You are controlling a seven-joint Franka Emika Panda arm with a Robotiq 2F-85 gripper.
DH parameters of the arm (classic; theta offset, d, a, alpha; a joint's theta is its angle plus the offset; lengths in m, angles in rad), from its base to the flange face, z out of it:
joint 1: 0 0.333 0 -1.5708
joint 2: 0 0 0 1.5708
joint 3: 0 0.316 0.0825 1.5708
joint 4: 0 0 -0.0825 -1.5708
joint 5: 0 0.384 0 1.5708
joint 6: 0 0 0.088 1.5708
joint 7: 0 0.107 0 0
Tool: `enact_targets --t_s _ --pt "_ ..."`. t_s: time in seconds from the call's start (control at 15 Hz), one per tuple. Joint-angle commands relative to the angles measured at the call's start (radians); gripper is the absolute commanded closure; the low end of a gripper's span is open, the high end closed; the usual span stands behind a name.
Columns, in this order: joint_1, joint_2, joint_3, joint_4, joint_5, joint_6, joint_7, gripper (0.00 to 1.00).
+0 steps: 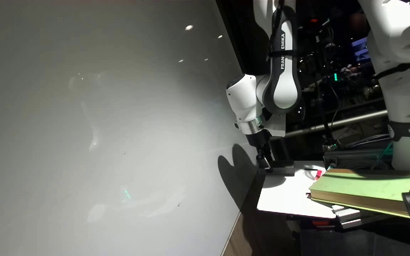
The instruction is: Erase the words on the whiteboard
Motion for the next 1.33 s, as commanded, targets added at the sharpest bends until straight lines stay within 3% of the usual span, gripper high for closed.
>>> enact_targets --t_s 0.0,1.27 --pt "-0.005 -0.004 -0.004 0.021 0.015 -0.030 0.006 0.71" --pt "0.037 0.025 0.062 0.019 0.043 -0.027 0.095 0.71"
